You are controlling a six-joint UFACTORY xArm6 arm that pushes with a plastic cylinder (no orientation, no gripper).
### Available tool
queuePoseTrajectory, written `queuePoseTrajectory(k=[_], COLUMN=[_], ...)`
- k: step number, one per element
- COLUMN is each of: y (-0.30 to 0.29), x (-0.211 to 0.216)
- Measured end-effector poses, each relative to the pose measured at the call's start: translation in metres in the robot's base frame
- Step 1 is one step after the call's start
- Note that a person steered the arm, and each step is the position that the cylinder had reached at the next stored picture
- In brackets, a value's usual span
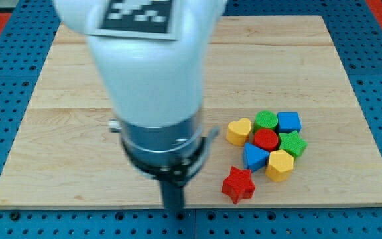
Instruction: Move the blue triangle and yellow heart using red star
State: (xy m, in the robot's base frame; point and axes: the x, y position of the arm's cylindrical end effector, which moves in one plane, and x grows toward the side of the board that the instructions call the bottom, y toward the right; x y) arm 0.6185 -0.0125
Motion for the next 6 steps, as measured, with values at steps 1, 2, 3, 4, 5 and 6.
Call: queuePoseTrajectory(k=[1,2,3,4,5,6], y=[0.053,0.11,0.116,0.124,0.083,0.058], x=[0.0,0.0,-0.001,-0.019,-0.047,-0.062])
